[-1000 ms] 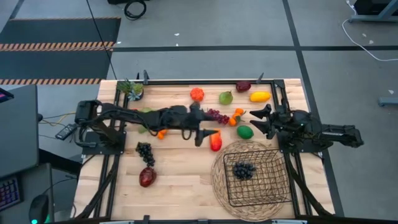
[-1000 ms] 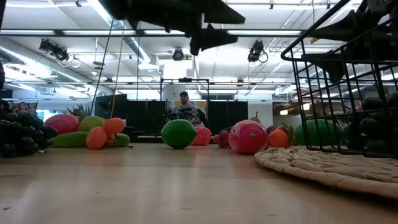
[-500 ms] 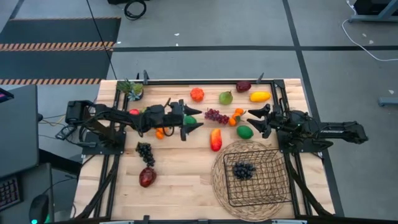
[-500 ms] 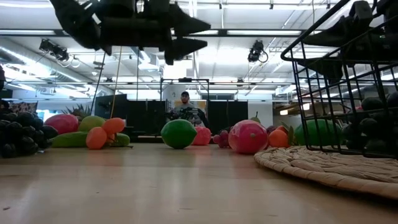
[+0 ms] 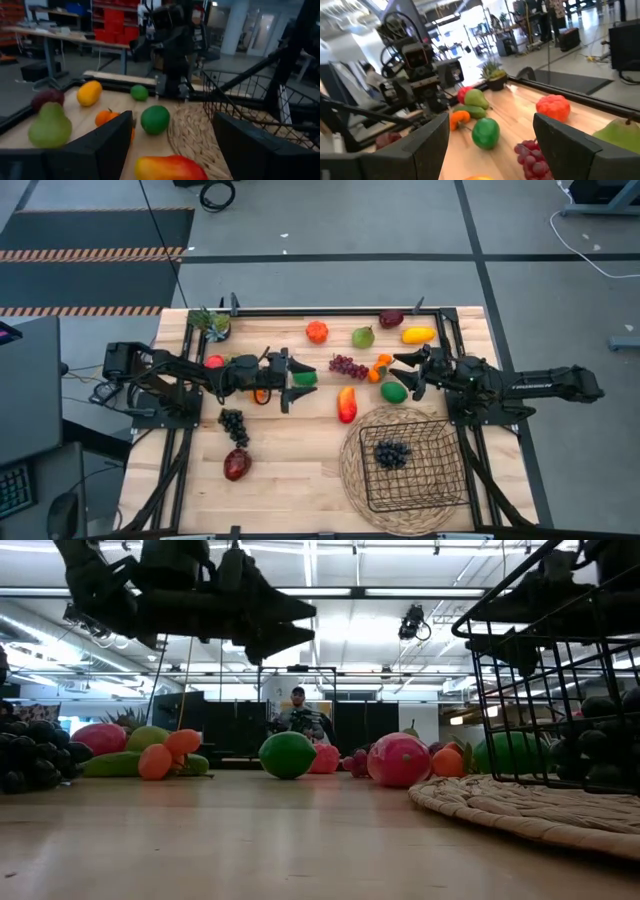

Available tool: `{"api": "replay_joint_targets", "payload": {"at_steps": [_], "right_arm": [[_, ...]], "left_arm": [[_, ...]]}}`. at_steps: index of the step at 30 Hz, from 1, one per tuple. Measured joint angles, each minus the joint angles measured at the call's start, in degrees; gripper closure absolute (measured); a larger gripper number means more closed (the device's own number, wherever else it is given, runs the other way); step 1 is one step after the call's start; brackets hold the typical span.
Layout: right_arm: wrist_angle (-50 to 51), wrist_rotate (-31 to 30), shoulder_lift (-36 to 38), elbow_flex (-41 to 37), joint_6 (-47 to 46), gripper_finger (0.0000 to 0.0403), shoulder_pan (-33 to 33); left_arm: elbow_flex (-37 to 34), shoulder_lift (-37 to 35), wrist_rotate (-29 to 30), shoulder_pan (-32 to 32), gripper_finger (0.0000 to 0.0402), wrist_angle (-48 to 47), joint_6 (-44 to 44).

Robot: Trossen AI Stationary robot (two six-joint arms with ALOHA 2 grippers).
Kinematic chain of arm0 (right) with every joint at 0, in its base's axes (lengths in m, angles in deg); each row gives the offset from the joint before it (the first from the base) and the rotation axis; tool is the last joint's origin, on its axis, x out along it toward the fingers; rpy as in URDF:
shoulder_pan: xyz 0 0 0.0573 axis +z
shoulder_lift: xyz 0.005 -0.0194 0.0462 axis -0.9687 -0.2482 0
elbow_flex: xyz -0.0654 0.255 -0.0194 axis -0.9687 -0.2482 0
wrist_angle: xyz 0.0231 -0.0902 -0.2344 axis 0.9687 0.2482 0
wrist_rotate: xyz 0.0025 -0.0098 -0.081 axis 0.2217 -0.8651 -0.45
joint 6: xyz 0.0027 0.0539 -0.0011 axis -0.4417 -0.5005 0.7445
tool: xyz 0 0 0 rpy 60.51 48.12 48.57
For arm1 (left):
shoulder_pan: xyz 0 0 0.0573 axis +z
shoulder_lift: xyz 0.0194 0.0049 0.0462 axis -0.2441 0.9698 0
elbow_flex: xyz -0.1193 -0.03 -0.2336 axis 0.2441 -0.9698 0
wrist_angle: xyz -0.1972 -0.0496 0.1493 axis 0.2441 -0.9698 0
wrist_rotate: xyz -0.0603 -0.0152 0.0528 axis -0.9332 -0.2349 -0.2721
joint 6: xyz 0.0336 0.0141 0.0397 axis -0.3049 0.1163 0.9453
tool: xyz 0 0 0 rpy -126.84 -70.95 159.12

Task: Build produce basket
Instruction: Put the red grapes into the black wire basket

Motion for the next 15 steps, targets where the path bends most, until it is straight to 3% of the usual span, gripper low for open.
{"api": "replay_joint_targets", "payload": {"at_steps": [8, 15], "right_arm": [[3.50, -1.49, -19.79, 14.19, 4.79, 0.0112, 1.03], [30.93, -1.55, -38.95, 36.94, 5.59, 0.0112, -0.09]], "left_arm": [[-6.86, -1.30, 0.09, 4.25, 0.0120, 10.41, -4.43], [-6.97, -2.00, -0.22, 4.73, 0.0120, 9.97, -4.83]]}}
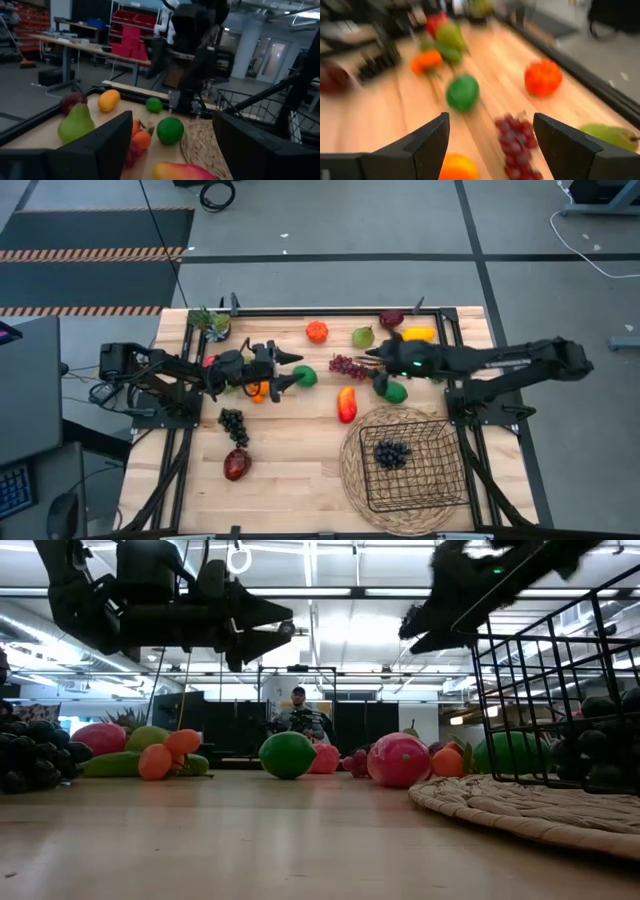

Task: Build produce basket
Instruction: Put the red grapes into the black wire basket

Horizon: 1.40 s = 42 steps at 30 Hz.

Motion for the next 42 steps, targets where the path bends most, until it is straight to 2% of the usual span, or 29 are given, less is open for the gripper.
{"api": "replay_joint_targets", "payload": {"at_steps": [6, 12, 14, 23, 35, 39, 42], "right_arm": [[19.01, 0.84, -14.07, 15.59, 0.42, 0.0115, -1.99], [25.05, 3.96, -24.14, 23.39, 0.98, 0.0132, -5.13], [25.78, 4.97, -26.94, 24.76, 1.82, 0.0139, -6.08], [30.85, 3.49, -37.43, 28.54, 3.62, 0.0173, -8.08], [31.79, 4.93, -42.25, 29.49, 3.27, 0.0179, -8.15], [30.60, 4.87, -43.35, 29.51, 3.14, 0.0205, -8.15], [30.33, 4.60, -43.77, 29.51, 3.33, 0.0241, -8.22]], "left_arm": [[0.02, -0.75, -3.30, -0.17, 0.0120, -0.04, -1.72], [0.00, -1.66, -10.98, -0.19, 0.0120, -0.24, -5.38], [0.04, -1.90, -12.88, -0.80, 0.0120, 0.44, -6.32], [0.13, -3.09, -13.30, -5.83, 0.0132, 1.07, -3.75], [0.17, -3.41, -13.23, -6.97, 0.0166, 0.04, -3.01], [0.17, -3.41, -13.20, -6.97, 0.0176, -0.02, -3.03], [0.17, -3.40, -13.28, -6.97, 0.0184, -0.03, -4.14]]}}
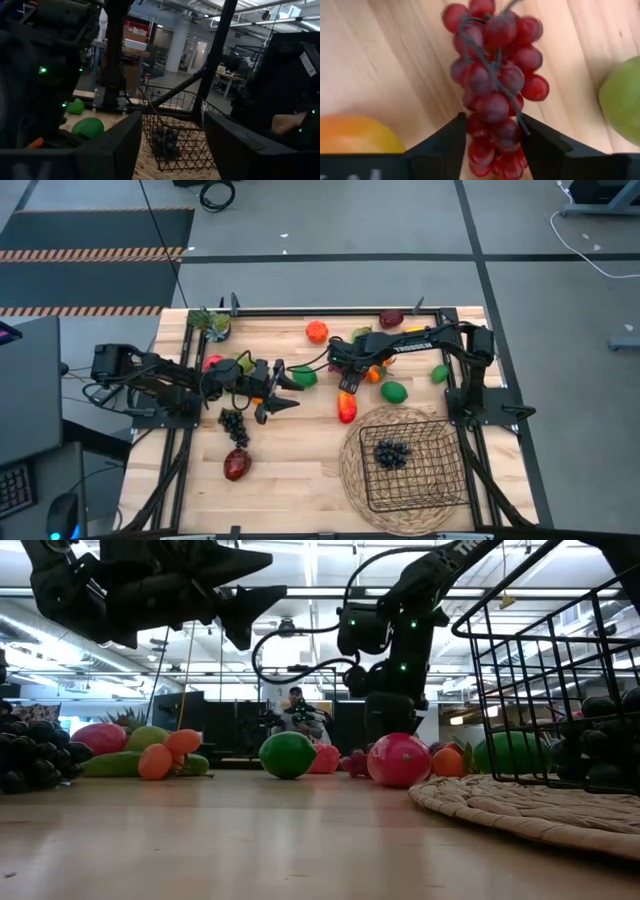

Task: Build produce basket
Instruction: Put the red grapes into the black wire basket

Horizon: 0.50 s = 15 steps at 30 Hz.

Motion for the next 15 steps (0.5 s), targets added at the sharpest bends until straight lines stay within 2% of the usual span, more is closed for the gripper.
{"api": "replay_joint_targets", "payload": {"at_steps": [9, 11, 15], "right_arm": [[-0.24, -4.81, 0.28, 0.38, 0.11, 0.0381, -0.04], [1.17, -4.75, 0.54, 1.33, 0.13, 0.0392, -0.05], [5.17, -4.49, 0.70, 4.86, 0.43, 0.0387, 0.73]], "left_arm": [[0.00, 0.01, 0.01, -1.96, 0.0205, -1.50, 0.03], [0.00, 0.01, 0.03, -1.95, 0.0209, -1.54, 0.01], [0.00, 0.01, 0.03, -1.97, 0.0212, -2.64, -0.58]]}}
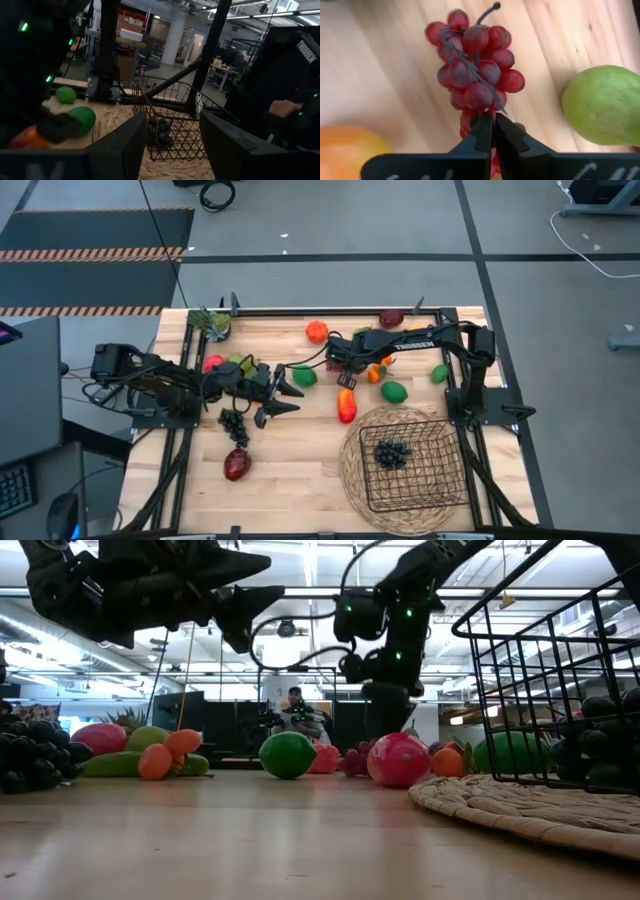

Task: Build produce basket
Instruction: Put the red grapes into the black wire basket

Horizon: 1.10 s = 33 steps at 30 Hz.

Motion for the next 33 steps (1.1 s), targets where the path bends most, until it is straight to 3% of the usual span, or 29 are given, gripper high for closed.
{"api": "replay_joint_targets", "payload": {"at_steps": [11, 19, 24, 29, 33], "right_arm": [[12.50, -0.03, 0.02, 12.24, 0.76, 0.0392, 2.93], [31.59, -3.78, 0.02, 28.30, -4.41, 0.0392, 7.22], [42.99, -1.94, 0.09, 39.59, -10.12, 0.0392, 11.48], [42.51, 4.88, 1.83, 48.29, -17.02, 0.0392, 17.05], [43.08, 4.96, 2.92, 53.19, -22.82, 0.0392, 22.05]], "left_arm": [[0.00, 0.00, 0.01, -1.75, 0.0212, -1.83, -0.83], [0.00, 0.00, 0.04, -1.90, 0.0212, -2.59, -0.83], [0.00, 0.00, 0.07, -1.88, 0.0212, -2.96, -0.81], [0.01, 0.00, 0.07, -1.86, 0.0212, -3.38, -0.66], [0.02, 0.00, 0.06, -1.83, 0.0212, -4.31, -0.19]]}}
